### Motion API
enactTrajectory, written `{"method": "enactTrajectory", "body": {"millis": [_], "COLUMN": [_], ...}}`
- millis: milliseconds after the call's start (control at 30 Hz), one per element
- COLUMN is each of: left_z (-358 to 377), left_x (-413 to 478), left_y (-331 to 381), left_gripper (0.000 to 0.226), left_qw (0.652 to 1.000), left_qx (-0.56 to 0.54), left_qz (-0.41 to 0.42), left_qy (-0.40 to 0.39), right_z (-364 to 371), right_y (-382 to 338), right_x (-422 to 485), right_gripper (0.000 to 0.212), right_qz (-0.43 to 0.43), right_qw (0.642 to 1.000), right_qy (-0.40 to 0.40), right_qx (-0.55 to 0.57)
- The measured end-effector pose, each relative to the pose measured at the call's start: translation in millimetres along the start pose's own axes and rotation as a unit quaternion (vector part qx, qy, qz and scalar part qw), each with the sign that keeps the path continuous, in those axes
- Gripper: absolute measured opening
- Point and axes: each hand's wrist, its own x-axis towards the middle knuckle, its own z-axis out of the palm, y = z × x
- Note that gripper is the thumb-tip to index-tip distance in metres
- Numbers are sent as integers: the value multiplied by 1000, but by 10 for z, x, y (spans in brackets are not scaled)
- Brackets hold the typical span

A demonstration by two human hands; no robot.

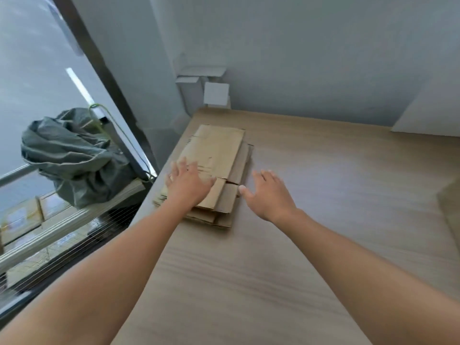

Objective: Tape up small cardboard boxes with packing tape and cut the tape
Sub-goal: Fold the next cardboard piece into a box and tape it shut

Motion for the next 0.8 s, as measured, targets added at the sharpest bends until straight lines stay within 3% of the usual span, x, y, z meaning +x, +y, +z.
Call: {"method": "enactTrajectory", "body": {"millis": [67,167,300,433,500,600,667,800], "left_z": [20,52,36,-1,24,81,74,-22], "left_x": [164,383,501,426,306,-70,-489,-1566], "left_y": [-406,-716,-806,-866,-873,-863,-870,-846], "left_gripper": [96,93,86,40,47,60,60,31], "left_qw": [999,990,985,957,925,896,897,907], "left_qx": [-37,-123,-164,-265,-343,-416,-415,-399], "left_qz": [-35,-24,-25,-54,-74,-88,-75,27], "left_qy": [-18,-60,-41,-108,-145,-129,-129,-134], "right_z": [230,459,635,685,691,733,741,796], "right_y": [-336,-669,-925,-940,-888,-805,-736,-486], "right_x": [216,500,691,672,583,240,-185,-1329], "right_gripper": [76,79,81,70,66,71,79,82], "right_qz": [22,39,88,197,242,250,244,246], "right_qw": [999,997,977,946,927,904,896,895], "right_qy": [-14,-21,16,54,51,58,57,14], "right_qx": [30,62,192,253,281,341,366,371]}}
